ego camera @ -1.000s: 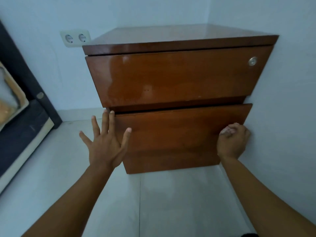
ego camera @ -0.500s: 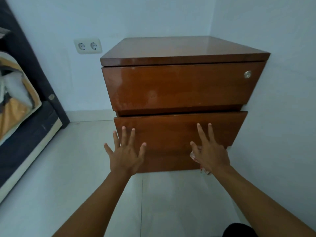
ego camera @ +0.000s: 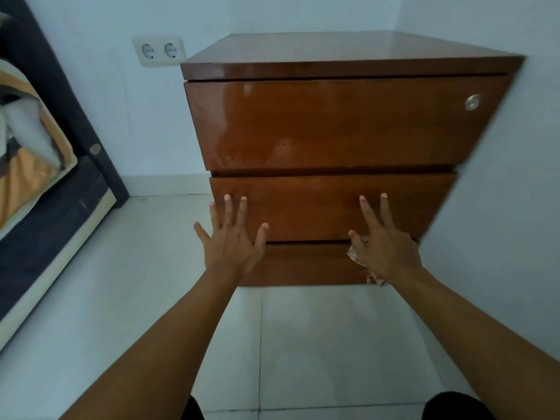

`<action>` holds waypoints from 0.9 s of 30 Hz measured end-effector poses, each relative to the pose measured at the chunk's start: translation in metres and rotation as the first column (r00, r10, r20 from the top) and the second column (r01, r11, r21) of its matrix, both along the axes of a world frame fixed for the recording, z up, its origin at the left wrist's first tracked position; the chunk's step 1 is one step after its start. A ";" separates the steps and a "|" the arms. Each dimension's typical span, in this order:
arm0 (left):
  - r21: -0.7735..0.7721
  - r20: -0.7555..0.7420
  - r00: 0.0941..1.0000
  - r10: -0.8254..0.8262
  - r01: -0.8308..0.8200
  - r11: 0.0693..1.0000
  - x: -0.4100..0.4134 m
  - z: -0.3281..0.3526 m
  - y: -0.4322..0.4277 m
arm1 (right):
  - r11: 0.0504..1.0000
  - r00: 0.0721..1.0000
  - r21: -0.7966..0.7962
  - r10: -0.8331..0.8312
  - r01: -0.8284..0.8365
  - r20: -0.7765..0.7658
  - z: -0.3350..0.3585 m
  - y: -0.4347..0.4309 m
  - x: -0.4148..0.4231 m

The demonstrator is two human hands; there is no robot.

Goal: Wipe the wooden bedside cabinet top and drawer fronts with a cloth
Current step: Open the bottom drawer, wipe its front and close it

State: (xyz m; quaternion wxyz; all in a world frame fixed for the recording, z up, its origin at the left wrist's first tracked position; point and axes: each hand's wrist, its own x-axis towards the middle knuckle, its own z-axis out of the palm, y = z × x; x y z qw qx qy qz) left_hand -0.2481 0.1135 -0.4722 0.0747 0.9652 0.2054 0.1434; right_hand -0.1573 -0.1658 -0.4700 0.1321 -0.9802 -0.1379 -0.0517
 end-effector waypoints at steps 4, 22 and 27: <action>-0.058 -0.063 0.998 -0.012 0.009 0.998 -0.020 -0.018 -0.001 | 1.000 1.000 -0.014 -0.011 0.011 0.001 -0.025 -0.003 -0.014; -0.114 -0.300 0.953 -0.037 0.002 0.993 0.000 -0.096 0.030 | 0.983 0.971 -0.174 0.016 -0.059 -0.240 -0.092 0.034 0.007; -0.115 -0.324 0.945 -0.035 -0.002 0.993 0.004 -0.097 0.032 | 0.975 0.962 -0.214 0.007 -0.068 -0.272 -0.094 0.033 0.009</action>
